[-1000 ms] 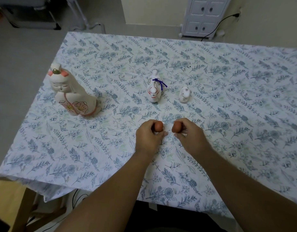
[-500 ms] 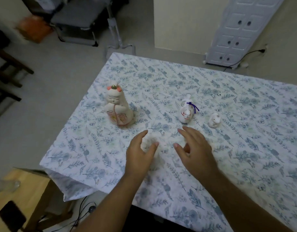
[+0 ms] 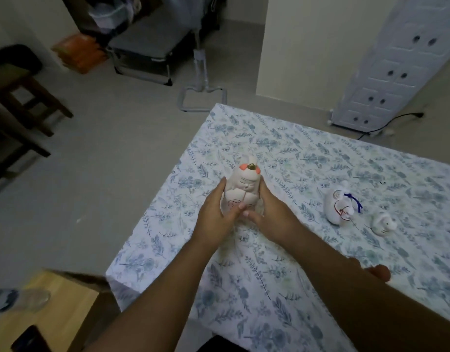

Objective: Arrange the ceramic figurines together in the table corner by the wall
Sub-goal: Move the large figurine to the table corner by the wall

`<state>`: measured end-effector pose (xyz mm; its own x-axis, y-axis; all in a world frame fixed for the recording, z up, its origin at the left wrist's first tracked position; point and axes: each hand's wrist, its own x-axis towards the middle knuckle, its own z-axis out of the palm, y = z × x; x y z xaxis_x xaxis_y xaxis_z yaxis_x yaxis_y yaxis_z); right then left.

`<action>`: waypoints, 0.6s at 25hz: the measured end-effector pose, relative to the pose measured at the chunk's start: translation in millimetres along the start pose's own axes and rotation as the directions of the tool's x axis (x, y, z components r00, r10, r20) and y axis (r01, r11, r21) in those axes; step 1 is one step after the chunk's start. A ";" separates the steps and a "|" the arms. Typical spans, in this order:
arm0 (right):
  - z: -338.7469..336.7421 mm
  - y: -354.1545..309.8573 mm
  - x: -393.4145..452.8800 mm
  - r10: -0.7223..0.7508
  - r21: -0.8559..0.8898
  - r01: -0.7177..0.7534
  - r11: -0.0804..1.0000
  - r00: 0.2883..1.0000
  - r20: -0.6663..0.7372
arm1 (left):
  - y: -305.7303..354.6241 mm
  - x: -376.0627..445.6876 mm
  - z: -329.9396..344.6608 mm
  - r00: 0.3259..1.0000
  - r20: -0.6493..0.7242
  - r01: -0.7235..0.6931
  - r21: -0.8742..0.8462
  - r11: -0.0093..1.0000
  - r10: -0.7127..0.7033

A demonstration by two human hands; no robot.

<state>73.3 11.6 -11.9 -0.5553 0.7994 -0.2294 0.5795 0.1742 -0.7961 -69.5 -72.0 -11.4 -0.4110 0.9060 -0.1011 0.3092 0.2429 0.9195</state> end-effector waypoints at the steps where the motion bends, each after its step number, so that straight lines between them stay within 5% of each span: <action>1: 2.1 -1.8 1.7 -0.005 0.041 0.006 0.999 1.000 -0.023 | -0.6 3.7 -3.7 1.000 0.030 -0.004 -0.032 0.999 0.005; 10: -48.6 -3.6 -57.3 0.040 0.334 0.073 0.940 0.947 -0.319 | 42.8 -0.7 12.8 0.980 0.149 -0.090 -0.250 0.964 0.130; 15: -125.6 16.2 -133.1 0.189 0.522 0.134 0.842 0.834 -0.519 | 117.0 -2.2 95.0 0.870 0.391 -0.172 -0.333 0.927 0.301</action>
<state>231.5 -19.7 76.1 -0.0439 0.9977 -0.0515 0.1021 -0.0468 -0.9937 49.0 -12.6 60.2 0.0711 0.9966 0.0407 0.0716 -0.0458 0.9964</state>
